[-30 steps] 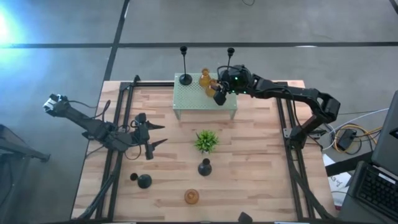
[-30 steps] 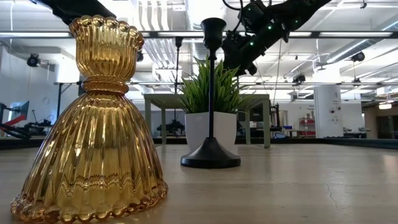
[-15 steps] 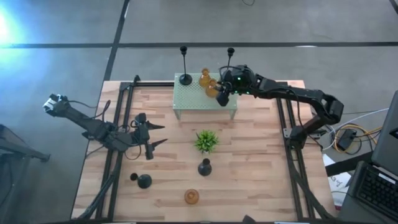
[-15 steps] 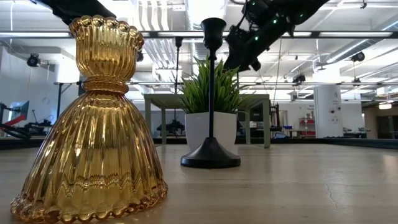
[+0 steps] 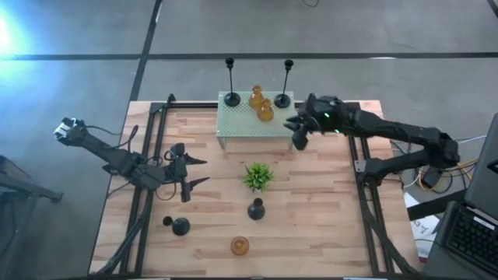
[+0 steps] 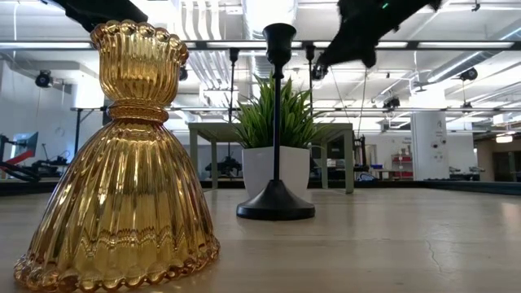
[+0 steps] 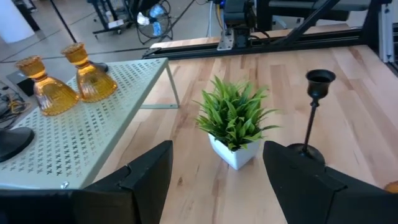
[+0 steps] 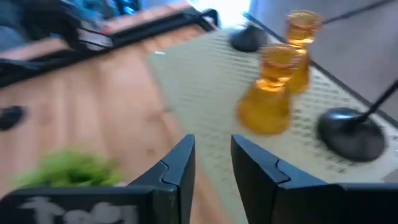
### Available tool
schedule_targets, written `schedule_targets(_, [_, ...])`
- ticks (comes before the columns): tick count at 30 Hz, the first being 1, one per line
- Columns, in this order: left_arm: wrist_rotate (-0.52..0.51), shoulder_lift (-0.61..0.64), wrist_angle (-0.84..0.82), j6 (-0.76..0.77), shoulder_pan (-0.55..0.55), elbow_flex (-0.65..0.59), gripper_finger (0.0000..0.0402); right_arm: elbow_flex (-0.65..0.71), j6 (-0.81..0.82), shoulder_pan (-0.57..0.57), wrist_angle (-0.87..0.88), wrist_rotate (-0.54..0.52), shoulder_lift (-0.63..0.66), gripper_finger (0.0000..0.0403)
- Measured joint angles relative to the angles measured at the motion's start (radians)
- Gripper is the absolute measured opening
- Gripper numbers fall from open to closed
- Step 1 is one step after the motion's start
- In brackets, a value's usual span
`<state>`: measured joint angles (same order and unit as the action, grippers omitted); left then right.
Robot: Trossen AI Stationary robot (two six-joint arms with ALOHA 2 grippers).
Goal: Pick & Place candle stick holders
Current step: Put the orange candle holder on the shelf
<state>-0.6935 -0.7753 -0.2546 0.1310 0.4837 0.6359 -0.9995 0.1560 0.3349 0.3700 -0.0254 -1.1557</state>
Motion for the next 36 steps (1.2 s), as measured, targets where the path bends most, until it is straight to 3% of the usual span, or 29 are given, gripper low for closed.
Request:
schedule_targets(6, [0.044,0.000,0.000,-0.032,0.000,0.001,0.0255,0.119,0.021,-0.174,-0.031,0.008,0.189,0.0049])
schedule_targets(13, [0.090,0.000,0.000,-0.050,0.000,0.002,0.0255,0.383,-0.085,-0.339,-0.350,0.061,0.355,0.0009])
schedule_targets(24, [0.166,0.008,-0.047,-0.045,0.000,0.002,0.0254,0.686,-0.070,-0.343,-0.480,0.048,0.636,0.0008])
schedule_targets(31, [0.349,0.034,-0.057,-0.031,0.000,0.001,0.0254,0.854,-0.064,-0.343,-0.546,0.049,0.848,0.0008])
schedule_targets(36, [0.399,0.021,-0.050,-0.026,-0.003,-0.001,0.0254,0.913,-0.054,-0.343,-0.546,0.049,0.951,0.0008])
